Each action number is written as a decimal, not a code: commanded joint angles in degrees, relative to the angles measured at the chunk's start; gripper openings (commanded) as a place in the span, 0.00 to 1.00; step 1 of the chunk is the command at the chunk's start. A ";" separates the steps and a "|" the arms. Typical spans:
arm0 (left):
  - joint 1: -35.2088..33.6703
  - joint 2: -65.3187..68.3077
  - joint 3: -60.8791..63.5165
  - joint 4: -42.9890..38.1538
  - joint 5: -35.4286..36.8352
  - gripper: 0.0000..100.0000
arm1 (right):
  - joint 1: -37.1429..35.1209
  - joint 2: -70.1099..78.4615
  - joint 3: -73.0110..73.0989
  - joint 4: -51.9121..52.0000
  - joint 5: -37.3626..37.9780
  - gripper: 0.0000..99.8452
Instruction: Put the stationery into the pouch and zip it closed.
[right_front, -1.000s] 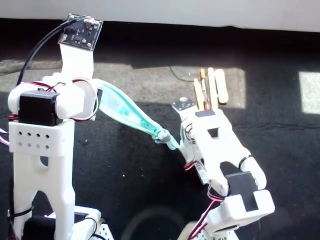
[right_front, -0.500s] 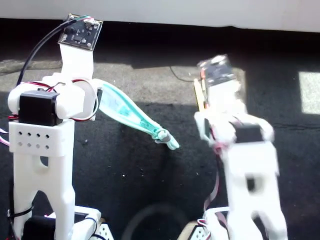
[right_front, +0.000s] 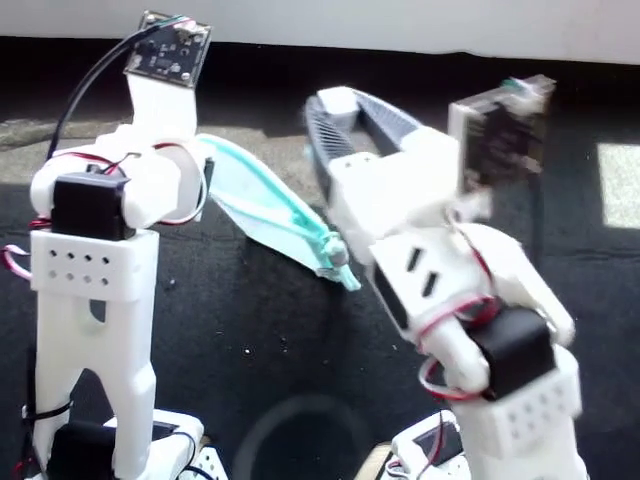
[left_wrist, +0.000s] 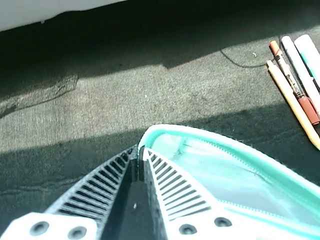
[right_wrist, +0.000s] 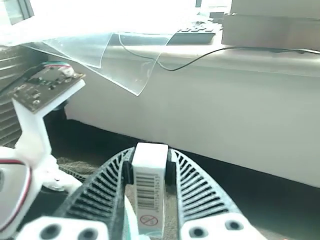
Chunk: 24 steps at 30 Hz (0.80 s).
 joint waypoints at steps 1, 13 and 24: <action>2.15 2.95 2.86 -1.49 0.70 0.01 | -1.80 5.05 -5.14 -1.19 -0.62 0.01; 2.15 15.96 -11.03 -0.09 1.41 0.01 | -5.14 12.79 -7.87 -1.19 -0.62 0.01; 2.24 22.02 -24.57 11.78 2.37 0.01 | 1.10 22.64 -5.49 -1.27 -0.53 0.01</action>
